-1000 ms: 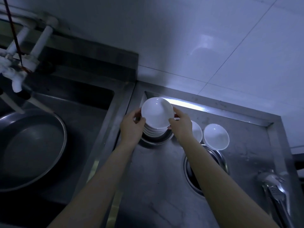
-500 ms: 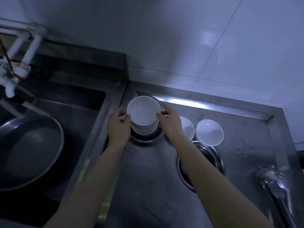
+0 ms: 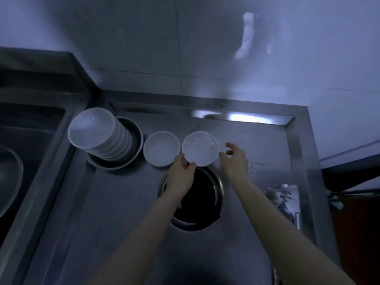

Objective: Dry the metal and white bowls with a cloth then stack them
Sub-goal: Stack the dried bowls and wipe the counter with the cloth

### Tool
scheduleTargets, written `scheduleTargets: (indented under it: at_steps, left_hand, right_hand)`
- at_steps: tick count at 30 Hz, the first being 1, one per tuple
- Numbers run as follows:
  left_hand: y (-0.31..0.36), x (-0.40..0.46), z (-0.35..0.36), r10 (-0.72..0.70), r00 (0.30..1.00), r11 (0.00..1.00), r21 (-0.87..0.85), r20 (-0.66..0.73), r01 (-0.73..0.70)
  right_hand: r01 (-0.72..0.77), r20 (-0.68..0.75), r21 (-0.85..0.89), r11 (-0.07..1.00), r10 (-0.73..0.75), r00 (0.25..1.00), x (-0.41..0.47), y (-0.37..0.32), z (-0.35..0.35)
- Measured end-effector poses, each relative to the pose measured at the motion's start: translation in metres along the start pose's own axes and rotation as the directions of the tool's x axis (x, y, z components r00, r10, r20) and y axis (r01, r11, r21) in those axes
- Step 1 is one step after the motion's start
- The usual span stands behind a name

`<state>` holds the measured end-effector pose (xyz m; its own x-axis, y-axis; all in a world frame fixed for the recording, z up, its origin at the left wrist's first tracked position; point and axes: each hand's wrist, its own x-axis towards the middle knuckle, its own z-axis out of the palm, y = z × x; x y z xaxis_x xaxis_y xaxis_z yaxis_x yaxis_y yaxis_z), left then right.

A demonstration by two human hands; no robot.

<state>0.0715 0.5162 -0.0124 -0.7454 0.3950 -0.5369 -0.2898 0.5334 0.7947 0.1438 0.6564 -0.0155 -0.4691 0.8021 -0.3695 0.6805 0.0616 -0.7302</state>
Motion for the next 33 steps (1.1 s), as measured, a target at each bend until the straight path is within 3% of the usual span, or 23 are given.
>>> scheduleTargets:
  at_steps: [2, 9, 15, 19, 26, 30, 33]
  left_hand:
    - [0.004, 0.005, 0.013, -0.048, 0.998, 0.999, 0.019, -0.028, 0.049]
    - [0.013, 0.017, 0.027, -0.011, 0.988, 0.997, 0.079, -0.156, 0.023]
    - [0.014, 0.009, 0.031, 0.006, 0.988, 0.999, -0.035, -0.154, -0.012]
    - [0.020, -0.001, 0.017, 0.087, 0.975, 0.986, -0.119, -0.204, -0.113]
    - [0.038, -0.026, -0.098, 0.247, 0.892, 0.913, -0.219, -0.379, -0.346]
    - [0.038, -0.025, -0.183, 0.310, 0.830, 0.888, -0.172, -0.463, -0.427]
    - [0.031, -0.012, -0.235, 0.309, 0.827, 0.889, -0.165, -0.470, -0.426]
  right_hand:
    - [-0.008, 0.060, -0.004, 1.000, 0.008, 0.998, 0.012, 0.008, 0.000]
    - [0.012, 0.226, 0.013, 1.000, -0.014, 0.974, 0.038, 0.017, 0.017]
    - [0.039, 0.131, 0.052, 0.998, -0.045, 0.990, 0.032, 0.026, 0.013]
    - [0.068, 0.040, 0.092, 0.993, -0.072, 0.997, 0.012, 0.009, 0.004]
    - [0.214, -0.085, 0.265, 0.940, -0.198, 0.977, -0.050, -0.096, 0.043]
    - [0.313, -0.093, 0.261, 0.913, -0.299, 0.950, -0.086, -0.160, 0.090]
    - [0.322, -0.085, 0.220, 0.921, -0.311, 0.947, -0.102, -0.196, 0.129]
